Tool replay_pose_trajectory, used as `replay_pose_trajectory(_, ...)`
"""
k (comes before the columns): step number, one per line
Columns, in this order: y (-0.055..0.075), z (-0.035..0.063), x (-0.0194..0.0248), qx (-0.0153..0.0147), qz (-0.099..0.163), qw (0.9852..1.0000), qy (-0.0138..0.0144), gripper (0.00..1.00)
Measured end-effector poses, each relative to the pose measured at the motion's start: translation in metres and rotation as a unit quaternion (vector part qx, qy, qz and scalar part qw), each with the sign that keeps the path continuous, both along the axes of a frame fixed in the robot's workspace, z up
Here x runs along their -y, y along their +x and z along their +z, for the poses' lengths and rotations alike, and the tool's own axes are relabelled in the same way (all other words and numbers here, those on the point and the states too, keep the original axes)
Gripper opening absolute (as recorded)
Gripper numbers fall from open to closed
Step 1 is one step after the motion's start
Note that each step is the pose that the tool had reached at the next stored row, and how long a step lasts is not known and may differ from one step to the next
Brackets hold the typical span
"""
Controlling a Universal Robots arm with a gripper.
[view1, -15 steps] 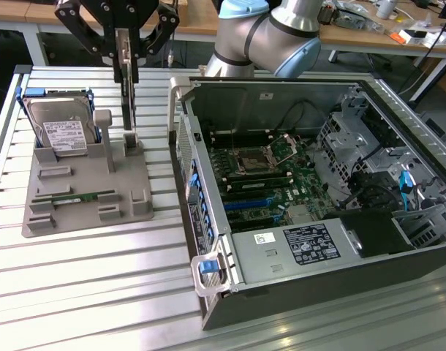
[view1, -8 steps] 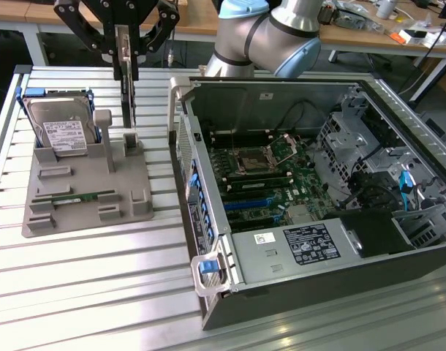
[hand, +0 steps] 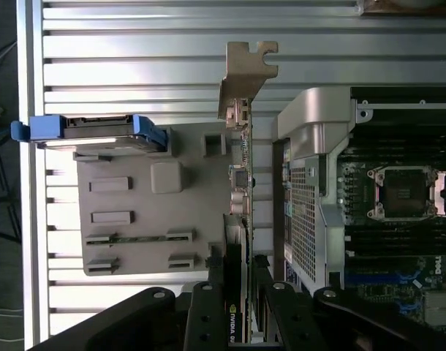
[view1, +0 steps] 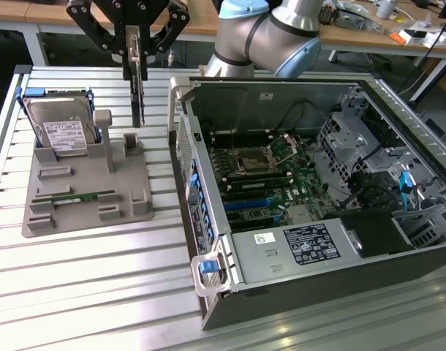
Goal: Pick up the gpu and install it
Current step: 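Pick up the gpu and move the gpu toward the slot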
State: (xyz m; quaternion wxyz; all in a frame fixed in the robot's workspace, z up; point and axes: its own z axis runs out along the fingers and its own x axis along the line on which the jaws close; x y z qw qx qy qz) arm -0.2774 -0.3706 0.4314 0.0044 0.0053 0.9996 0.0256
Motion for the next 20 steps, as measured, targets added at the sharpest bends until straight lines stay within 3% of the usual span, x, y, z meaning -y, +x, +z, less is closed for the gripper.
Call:
replay_pose_trajectory(10,0.014,0.0000,0.0000,0.0000,0.000,1.0000,0.0000,0.26)
replay_pose_trajectory(11,0.025,0.0000,0.0000,0.0000,0.000,1.0000,0.0000,0.26)
replay_pose_trajectory(20,0.035,0.0000,0.0000,0.0000,0.000,1.0000,0.0000,0.26)
